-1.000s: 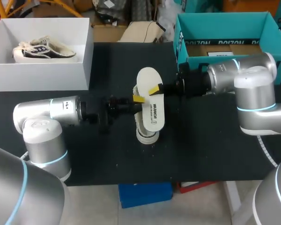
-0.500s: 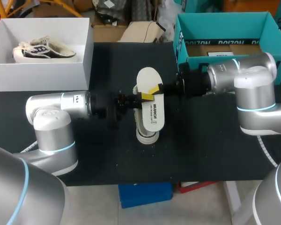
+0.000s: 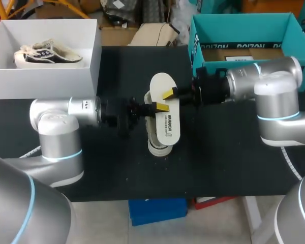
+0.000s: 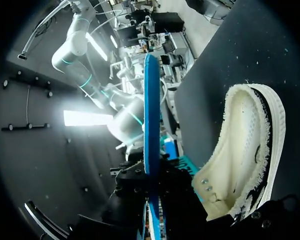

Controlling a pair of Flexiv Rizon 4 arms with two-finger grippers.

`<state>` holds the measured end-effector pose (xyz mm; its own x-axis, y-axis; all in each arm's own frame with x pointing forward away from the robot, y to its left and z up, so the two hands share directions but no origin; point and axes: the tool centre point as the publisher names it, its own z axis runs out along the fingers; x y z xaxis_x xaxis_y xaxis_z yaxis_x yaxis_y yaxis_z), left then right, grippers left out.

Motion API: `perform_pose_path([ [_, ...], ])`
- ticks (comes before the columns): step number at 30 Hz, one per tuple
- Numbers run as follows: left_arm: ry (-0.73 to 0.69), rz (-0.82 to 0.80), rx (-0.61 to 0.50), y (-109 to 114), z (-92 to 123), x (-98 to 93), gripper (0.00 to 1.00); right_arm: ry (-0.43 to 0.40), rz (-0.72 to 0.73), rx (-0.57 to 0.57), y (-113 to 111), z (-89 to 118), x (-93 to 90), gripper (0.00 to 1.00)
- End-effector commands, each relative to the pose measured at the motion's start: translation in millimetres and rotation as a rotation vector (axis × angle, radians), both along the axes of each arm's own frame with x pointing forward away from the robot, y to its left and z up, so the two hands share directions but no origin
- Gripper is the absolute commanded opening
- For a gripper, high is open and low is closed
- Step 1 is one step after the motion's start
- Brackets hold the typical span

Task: Take the shoe out of the shoebox, open the shoe tongue, remove and reinsert the insole, then place the shoe into the shoebox

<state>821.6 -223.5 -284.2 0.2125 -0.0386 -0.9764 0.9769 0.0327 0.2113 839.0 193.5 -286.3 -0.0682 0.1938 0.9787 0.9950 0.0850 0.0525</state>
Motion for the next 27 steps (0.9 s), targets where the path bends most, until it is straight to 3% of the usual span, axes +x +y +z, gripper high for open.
perform_pose_path([
  [1, 0.009, 0.032, 0.071, 8.5, 10.8, -15.3, 0.00, -0.010, -0.047, -0.028, -9.4, 12.7, -6.9, 1.00],
  [10, 0.121, 0.127, 0.239, 21.4, 7.5, -33.8, 0.00, -0.010, -0.140, -0.127, -44.3, 21.4, -15.3, 1.00],
  [16, 0.263, 0.238, 0.454, 33.4, -1.8, -52.5, 0.00, 0.003, -0.205, -0.231, -65.5, 23.2, -23.5, 1.00],
  [18, 0.263, 0.238, 0.454, 33.4, -1.8, -52.5, 0.00, -0.007, -0.228, -0.297, -71.6, 25.6, -25.9, 1.00],
  [27, 0.263, 0.238, 0.454, 33.4, -1.8, -52.5, 0.00, -0.007, -0.228, -0.297, -71.6, 25.6, -25.9, 1.00],
])
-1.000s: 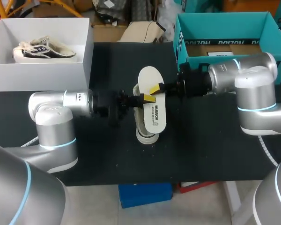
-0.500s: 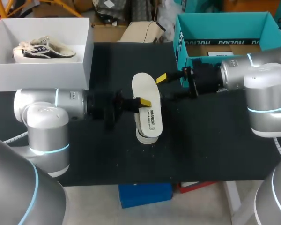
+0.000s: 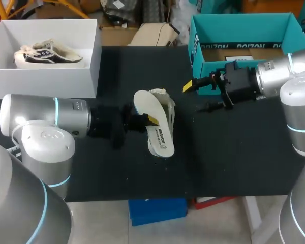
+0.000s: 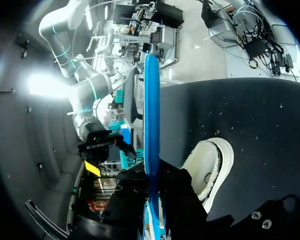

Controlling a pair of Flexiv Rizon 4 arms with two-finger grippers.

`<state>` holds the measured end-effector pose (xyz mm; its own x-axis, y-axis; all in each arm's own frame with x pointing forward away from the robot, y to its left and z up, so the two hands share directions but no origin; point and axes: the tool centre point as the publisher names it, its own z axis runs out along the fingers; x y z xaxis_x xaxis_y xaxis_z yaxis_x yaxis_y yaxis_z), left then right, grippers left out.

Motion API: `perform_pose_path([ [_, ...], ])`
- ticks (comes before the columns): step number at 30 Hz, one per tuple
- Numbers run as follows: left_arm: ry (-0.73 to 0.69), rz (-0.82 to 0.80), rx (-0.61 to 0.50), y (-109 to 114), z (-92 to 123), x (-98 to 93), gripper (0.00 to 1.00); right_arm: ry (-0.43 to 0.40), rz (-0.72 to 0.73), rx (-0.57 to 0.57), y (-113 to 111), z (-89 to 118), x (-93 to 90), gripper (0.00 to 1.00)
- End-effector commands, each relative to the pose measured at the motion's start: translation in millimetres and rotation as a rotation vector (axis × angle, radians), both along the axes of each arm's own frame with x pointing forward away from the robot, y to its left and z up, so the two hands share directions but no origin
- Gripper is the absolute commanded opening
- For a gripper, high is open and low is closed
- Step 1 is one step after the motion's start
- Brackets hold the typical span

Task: Take the shoe out of the shoebox, open the shoe tongue, remove and reinsert the insole, then place the shoe into the shoebox

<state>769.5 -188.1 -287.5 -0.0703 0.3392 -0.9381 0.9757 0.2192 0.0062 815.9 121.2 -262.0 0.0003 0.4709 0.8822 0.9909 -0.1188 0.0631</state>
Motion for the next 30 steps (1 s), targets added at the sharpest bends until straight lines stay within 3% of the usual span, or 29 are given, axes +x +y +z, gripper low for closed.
perform_pose_path([
  [1, 0.018, 0.002, 0.083, -1.9, 1.5, -0.4, 0.00, -0.002, -0.008, -0.010, 0.7, 1.4, -2.8, 1.00],
  [5, 0.018, 0.002, 0.083, -1.9, 1.5, -0.4, 0.00, -0.023, -0.011, -0.011, -1.1, 6.3, -7.0, 1.00],
  [9, 0.076, -0.033, 0.034, 3.8, -6.2, -6.0, 0.00, -0.099, -0.010, -0.041, -11.1, 13.1, -18.9, 1.00],
  [17, 0.140, -0.103, -0.040, 2.9, -11.2, -11.4, 0.00, -0.286, 0.003, -0.229, -36.2, 15.4, -47.1, 1.00],
  [29, 0.201, -0.112, 0.041, -2.6, -13.9, -15.4, 0.00, -0.286, 0.003, -0.229, -36.2, 15.4, -47.1, 1.00],
  [30, 0.201, -0.113, 0.042, -2.7, -13.9, -15.4, 0.00, -0.350, 0.039, -0.296, -33.9, 19.4, -47.6, 1.00],
])
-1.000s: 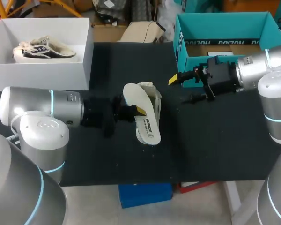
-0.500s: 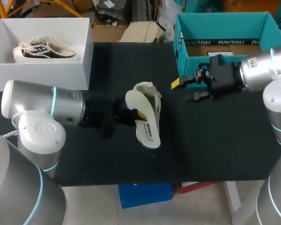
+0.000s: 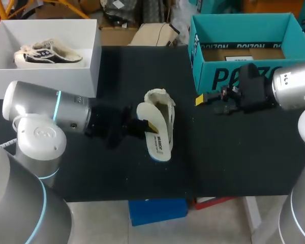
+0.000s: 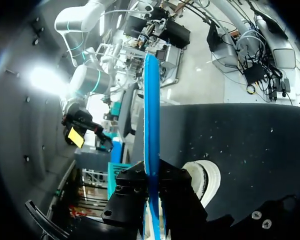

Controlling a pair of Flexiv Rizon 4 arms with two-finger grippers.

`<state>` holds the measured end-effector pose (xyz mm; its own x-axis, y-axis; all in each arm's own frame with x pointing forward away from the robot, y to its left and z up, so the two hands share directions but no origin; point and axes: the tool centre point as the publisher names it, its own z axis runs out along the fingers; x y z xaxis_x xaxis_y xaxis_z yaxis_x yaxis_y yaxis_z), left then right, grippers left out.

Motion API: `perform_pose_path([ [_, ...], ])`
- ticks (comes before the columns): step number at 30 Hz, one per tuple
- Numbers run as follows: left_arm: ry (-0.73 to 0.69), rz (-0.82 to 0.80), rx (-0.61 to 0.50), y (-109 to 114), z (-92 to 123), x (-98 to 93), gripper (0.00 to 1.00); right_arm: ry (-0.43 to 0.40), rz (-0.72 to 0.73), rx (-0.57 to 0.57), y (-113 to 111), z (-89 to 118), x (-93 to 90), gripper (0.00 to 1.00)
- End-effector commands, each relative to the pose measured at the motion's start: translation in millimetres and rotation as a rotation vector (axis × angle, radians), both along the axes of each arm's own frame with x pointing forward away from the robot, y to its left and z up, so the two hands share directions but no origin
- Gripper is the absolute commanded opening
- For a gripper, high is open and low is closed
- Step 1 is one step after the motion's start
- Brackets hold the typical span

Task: Take the shoe out of the shoebox, open the shoe tongue, remove and reinsert the insole, then place the shoe into the shoebox

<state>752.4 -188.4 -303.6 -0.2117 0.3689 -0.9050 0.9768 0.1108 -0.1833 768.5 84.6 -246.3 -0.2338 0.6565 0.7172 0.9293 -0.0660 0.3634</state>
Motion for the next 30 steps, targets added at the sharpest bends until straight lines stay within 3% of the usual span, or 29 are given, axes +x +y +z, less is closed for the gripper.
perform_pose_path([
  [1, 0.004, -0.004, 0.027, -2.4, 2.2, 1.7, 0.00, -0.116, 0.049, -0.129, 3.8, 5.8, -1.8, 1.00],
  [7, 0.014, -0.012, 0.038, -3.9, -0.1, 2.9, 0.00, -0.585, 0.171, -0.383, 0.9, 10.0, -28.1, 1.00],
  [9, 0.017, -0.018, 0.041, -3.9, -0.2, 3.0, 0.00, -0.598, 0.130, -0.466, -4.6, 4.5, -35.0, 1.00],
  [19, 0.030, -0.035, 0.046, -7.3, -4.4, 0.4, 0.00, -0.598, 0.130, -0.466, -4.6, 4.5, -35.0, 1.00],
  [30, 0.045, -0.048, 0.051, -10.9, -9.2, 1.0, 0.00, -0.564, 0.096, -0.518, -33.2, -5.7, -66.1, 1.00],
])
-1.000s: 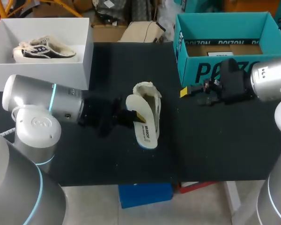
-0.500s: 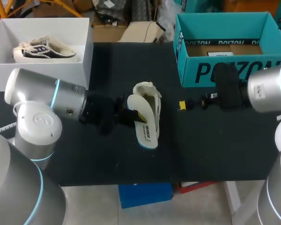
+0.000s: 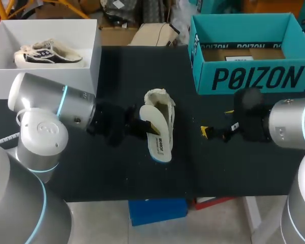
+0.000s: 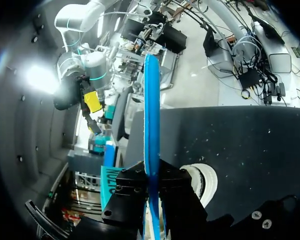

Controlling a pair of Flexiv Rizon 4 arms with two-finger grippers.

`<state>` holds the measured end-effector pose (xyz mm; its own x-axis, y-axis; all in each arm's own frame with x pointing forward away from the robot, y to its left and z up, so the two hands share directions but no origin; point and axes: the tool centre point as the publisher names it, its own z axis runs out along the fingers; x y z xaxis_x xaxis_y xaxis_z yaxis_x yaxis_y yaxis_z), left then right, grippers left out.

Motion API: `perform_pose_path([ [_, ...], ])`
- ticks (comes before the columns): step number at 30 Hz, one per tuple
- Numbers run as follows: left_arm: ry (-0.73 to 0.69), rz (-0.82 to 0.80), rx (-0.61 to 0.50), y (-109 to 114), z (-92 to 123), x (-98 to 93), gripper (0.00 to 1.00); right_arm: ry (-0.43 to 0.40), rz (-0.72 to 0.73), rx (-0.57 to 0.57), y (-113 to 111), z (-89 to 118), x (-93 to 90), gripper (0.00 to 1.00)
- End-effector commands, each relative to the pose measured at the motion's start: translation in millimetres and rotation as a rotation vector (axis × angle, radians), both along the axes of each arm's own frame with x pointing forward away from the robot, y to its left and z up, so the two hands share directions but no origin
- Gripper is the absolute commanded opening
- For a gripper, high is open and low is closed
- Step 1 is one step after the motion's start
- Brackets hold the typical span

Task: Take the shoe out of the shoebox, open the shoe tongue, remove and reinsert the insole, then place the shoe into the shoebox

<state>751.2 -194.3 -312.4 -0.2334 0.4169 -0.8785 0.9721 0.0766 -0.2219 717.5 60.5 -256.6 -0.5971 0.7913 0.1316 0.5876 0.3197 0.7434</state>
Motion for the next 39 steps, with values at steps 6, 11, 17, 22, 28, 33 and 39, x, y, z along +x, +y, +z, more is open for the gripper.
perform_pose_path([
  [6, 0.007, -0.011, 0.011, -7.2, -2.8, 1.6, 0.00, -0.038, -0.089, -0.052, -22.0, 7.7, -25.7, 1.00],
  [11, 0.026, -0.009, 0.016, -6.9, -4.5, -1.2, 0.00, -0.038, -0.110, -0.076, -24.9, 7.5, -31.7, 1.00],
  [17, 0.063, -0.076, -0.021, -5.8, -0.6, -14.8, 0.00, -0.038, -0.110, -0.076, -24.9, 7.5, -31.7, 1.00],
  [22, 0.111, -0.142, -0.038, -5.7, -2.6, -28.5, 0.00, -0.038, -0.110, -0.076, -24.9, 7.5, -31.7, 1.00],
  [28, 0.114, -0.166, 0.033, -2.6, -4.7, -42.0, 0.00, -0.038, -0.110, -0.076, -24.9, 7.5, -31.7, 1.00],
  [33, 0.114, -0.166, 0.033, -2.6, -4.7, -42.0, 0.00, -0.038, -0.110, -0.076, -24.9, 7.5, -31.7, 1.00],
  [39, 0.114, -0.166, 0.033, -2.6, -4.7, -42.0, 0.00, -0.038, -0.110, -0.076, -24.9, 7.5, -31.7, 1.00],
])
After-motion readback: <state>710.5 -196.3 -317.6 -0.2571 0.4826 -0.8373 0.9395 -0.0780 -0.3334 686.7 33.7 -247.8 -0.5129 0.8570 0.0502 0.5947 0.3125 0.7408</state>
